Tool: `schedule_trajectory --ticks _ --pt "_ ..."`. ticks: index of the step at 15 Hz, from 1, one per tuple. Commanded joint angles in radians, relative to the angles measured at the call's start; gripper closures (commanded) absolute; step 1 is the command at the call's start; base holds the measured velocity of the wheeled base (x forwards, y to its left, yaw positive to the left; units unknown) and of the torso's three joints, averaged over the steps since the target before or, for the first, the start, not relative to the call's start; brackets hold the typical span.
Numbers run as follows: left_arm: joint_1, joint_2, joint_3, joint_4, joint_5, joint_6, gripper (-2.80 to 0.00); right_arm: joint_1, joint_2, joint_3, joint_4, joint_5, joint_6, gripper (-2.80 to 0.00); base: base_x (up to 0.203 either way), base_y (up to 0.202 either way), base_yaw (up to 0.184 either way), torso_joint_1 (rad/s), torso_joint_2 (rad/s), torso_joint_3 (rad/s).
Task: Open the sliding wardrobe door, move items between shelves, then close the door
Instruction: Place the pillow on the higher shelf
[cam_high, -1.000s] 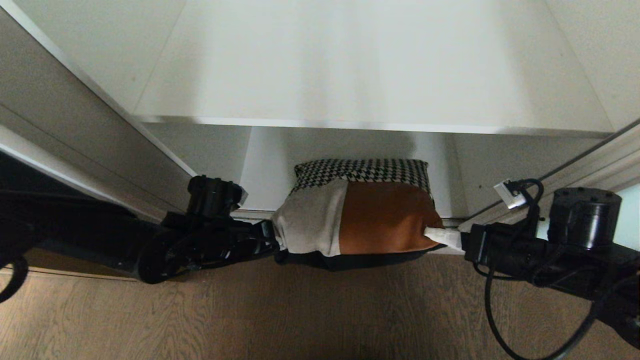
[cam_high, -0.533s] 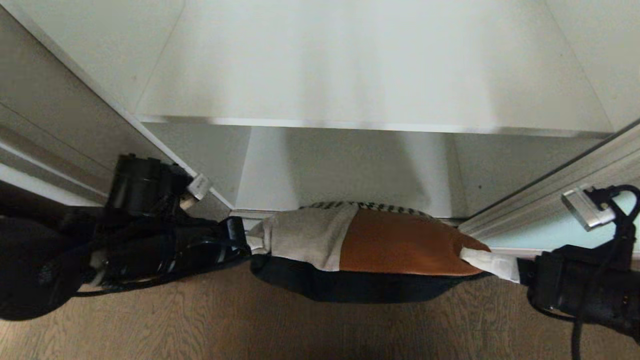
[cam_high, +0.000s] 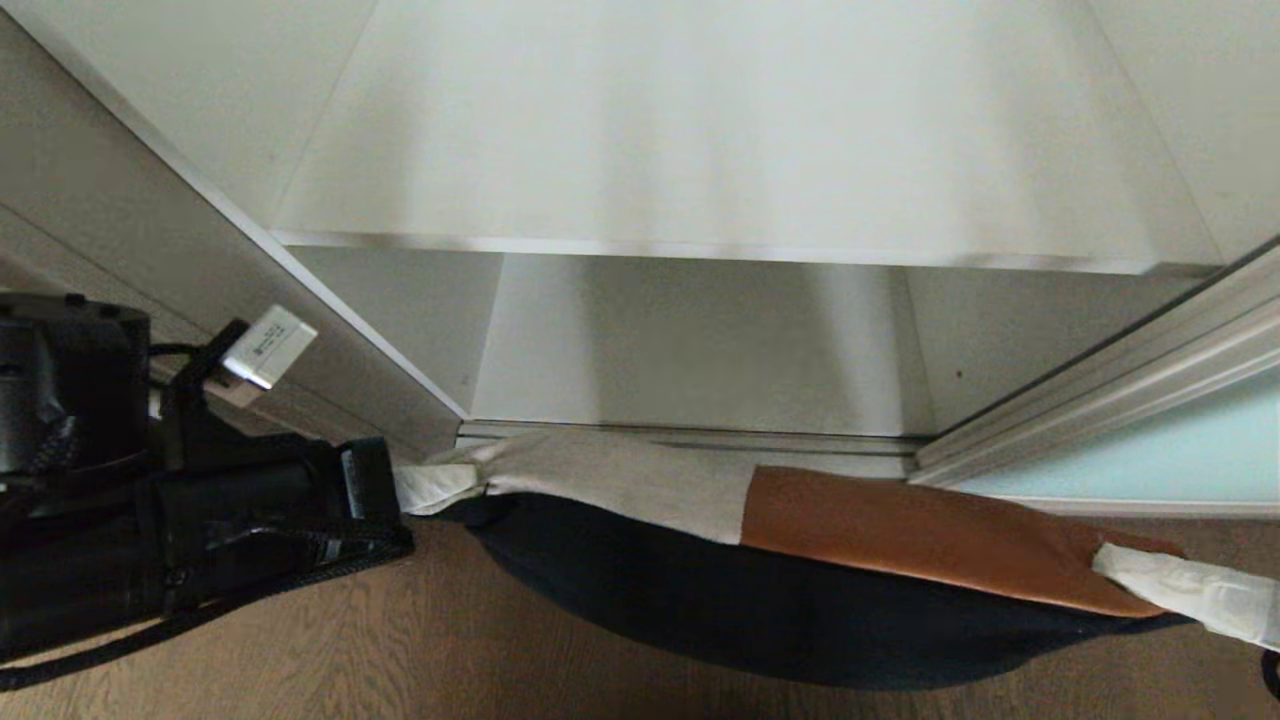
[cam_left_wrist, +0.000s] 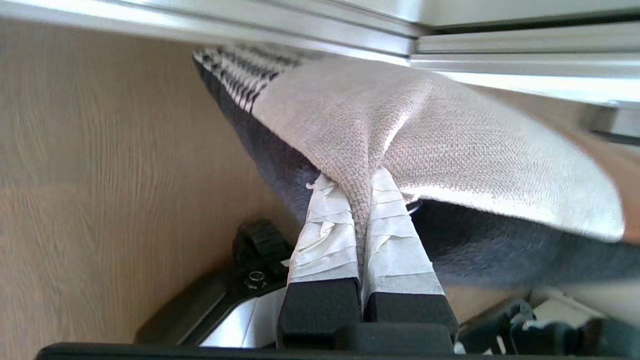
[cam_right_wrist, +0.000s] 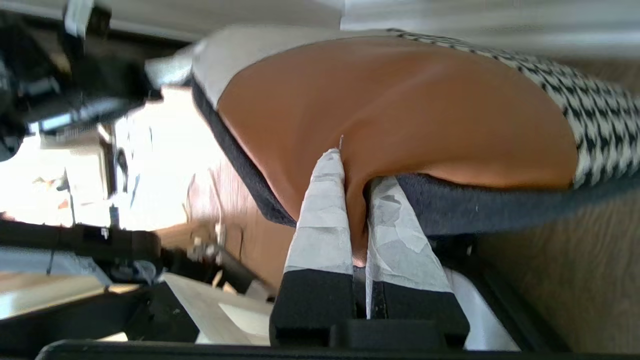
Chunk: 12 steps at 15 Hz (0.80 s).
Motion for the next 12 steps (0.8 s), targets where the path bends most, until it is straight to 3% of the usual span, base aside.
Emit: schedule_trajectory --ticks 1,3,8,12 --pt "-0.008 -0.06 0.043 -0.002 -0.012 0.018 0.0 -0.048 -0.074 0.012 0.0 0.004 0.003 0.0 0.0 0.0 0.0 0.0 0.0 0.0" --pt "-0.014 -0.063 0.076 -0.006 -0.05 0.031 0.0 -0.052 -0.096 0.047 -0.001 0.008 0.001 0.0 0.0 0.0 0.0 0.0 0.0 0.0" --pt "-0.02 -0.055 0.094 -0.089 -0.056 0.029 0.0 -0.026 -0.084 0.052 -0.01 0.035 0.017 0.0 0.0 0.0 0.0 0.0 0.0 0.0" --pt "-0.051 -0.058 0.082 -0.092 -0.094 0.032 0.0 0.078 -0.064 0.004 0.013 0.047 0.014 0.0 0.0 0.0 0.0 0.0 0.0 0.0"
